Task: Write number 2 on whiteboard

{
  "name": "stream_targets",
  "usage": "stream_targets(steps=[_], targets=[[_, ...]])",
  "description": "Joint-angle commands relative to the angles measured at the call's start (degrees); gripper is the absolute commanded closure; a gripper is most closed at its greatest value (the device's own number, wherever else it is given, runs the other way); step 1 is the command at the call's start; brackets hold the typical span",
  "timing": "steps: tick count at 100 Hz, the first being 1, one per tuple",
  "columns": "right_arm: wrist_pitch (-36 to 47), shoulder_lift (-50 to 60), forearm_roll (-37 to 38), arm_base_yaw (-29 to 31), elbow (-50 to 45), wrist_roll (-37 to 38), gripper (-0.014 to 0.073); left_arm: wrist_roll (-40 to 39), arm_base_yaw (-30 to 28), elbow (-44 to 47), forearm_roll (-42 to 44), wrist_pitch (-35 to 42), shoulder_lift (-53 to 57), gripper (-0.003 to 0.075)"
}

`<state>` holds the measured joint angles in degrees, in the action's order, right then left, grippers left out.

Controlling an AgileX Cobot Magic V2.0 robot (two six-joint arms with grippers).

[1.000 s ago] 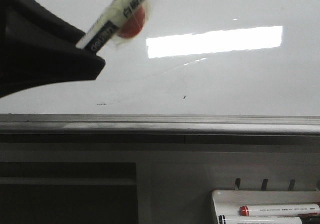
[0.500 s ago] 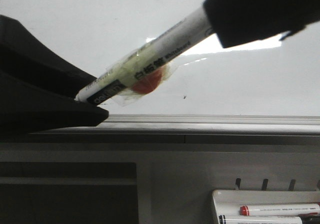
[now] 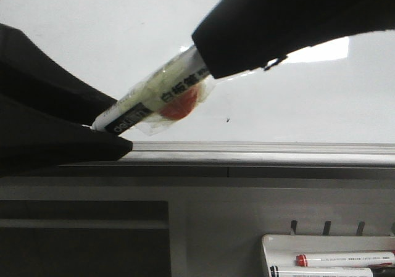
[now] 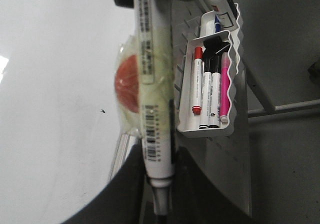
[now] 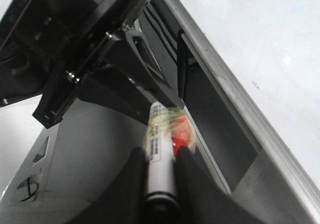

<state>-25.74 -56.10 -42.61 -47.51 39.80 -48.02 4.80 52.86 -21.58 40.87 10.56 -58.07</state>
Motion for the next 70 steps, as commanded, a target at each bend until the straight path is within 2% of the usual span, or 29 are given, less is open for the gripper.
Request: stream_targets(steps=[1, 9, 16, 24, 35, 45, 58, 65, 70], targets=[[1.4, 0.3, -1.9, 0.0, 2.2, -0.9, 0.0664, -0.5, 0.4, -1.6, -1.2, 4.1, 0.8, 0.0740], [0.4, 0.3, -1.9, 0.0, 2.2, -0.9, 0.0664, -0.5, 0.4, -1.6, -1.2, 5.3, 1.3, 0.0734], [-0.7, 0.3, -1.9, 0.0, 2.2, -0.9, 0.0664, -0.5, 0.4, -1.9, -1.2, 5.8, 2.3, 0.0685], [-1.2, 0.3, -1.9, 0.0, 2.2, -0.9, 0.0664, -0.5, 0.4, -2.4, -1.9, 3.2, 3.9, 0.0561], [-0.9, 0.3, -2.2, 0.0, 2.2, -0.9, 0.0664, -0.5, 0.4, -2.5, -8.8, 1.5, 8.5, 0.0361], [0.8, 0.3, -2.2, 0.0, 2.2, -0.9, 0.0664, -0.5, 0.4, -2.5, -14.5, 0.5, 14.0, 0.0257], [3.6, 0.3, -2.3, 0.0, 2.2, -0.9, 0.0664, -0.5, 0.4, -2.5, -17.8, -5.0, 22.3, 0.0288], [6.0, 0.3, -2.3, 0.0, 2.3, -0.9, 0.0664, -0.5, 0.1, -2.5, -18.0, -8.7, 26.0, 0.0379], [8.8, 0.3, -2.3, 0.0, 2.3, -0.9, 0.0664, -0.5, -0.2, -2.5, -18.0, -10.6, 28.3, 0.0500]])
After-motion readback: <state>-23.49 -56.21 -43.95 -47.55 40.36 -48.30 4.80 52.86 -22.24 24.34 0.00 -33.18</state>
